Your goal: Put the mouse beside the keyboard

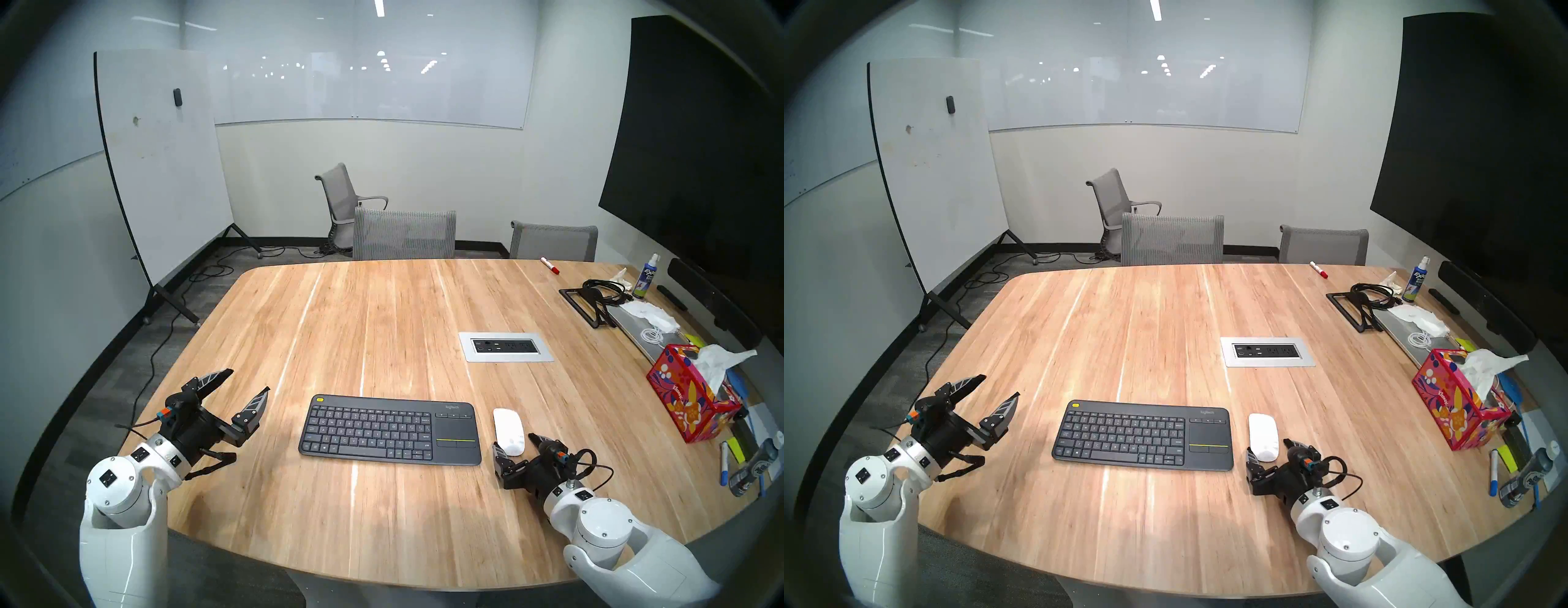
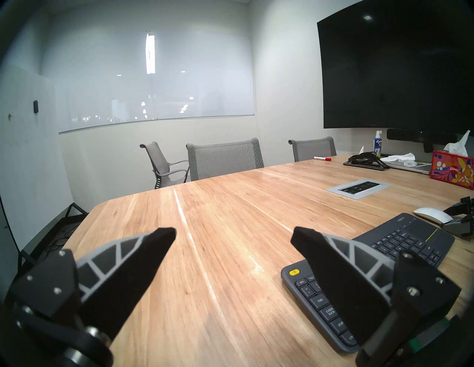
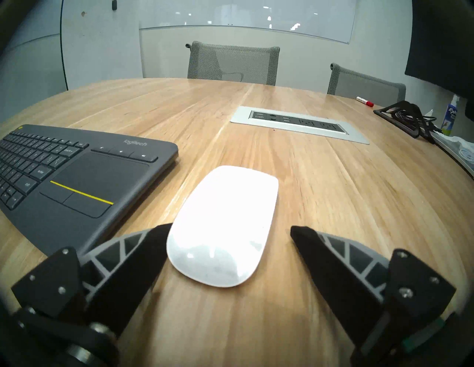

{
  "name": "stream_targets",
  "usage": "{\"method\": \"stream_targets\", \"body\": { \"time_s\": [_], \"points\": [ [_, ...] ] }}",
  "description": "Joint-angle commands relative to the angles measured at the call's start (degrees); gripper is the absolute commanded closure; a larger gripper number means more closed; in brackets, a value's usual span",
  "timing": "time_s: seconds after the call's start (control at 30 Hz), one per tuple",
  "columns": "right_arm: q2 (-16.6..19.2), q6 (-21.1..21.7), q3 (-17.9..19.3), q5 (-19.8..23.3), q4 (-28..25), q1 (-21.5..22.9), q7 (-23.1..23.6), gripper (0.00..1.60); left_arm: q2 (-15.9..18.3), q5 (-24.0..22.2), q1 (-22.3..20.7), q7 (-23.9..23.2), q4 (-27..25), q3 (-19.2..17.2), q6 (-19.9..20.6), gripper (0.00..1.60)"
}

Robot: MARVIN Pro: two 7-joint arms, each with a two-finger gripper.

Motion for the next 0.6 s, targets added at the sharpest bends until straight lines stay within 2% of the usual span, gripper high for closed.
{"method": "stream_targets", "body": {
  "time_s": [0.0, 0.57],
  "points": [
    [-0.77, 0.62, 0.08, 0.62, -0.03, 1.23, -0.17, 0.00, -0.06, 0.08, 0.02, 0.04, -0.95, 0.12, -0.02, 0.00],
    [0.13, 3.08, 0.08, 1.41, 0.01, 2.47, 2.28, 0.00, -0.08, 0.10, 0.01, 0.02, -0.95, 0.11, -0.02, 0.00]
  ]
}}
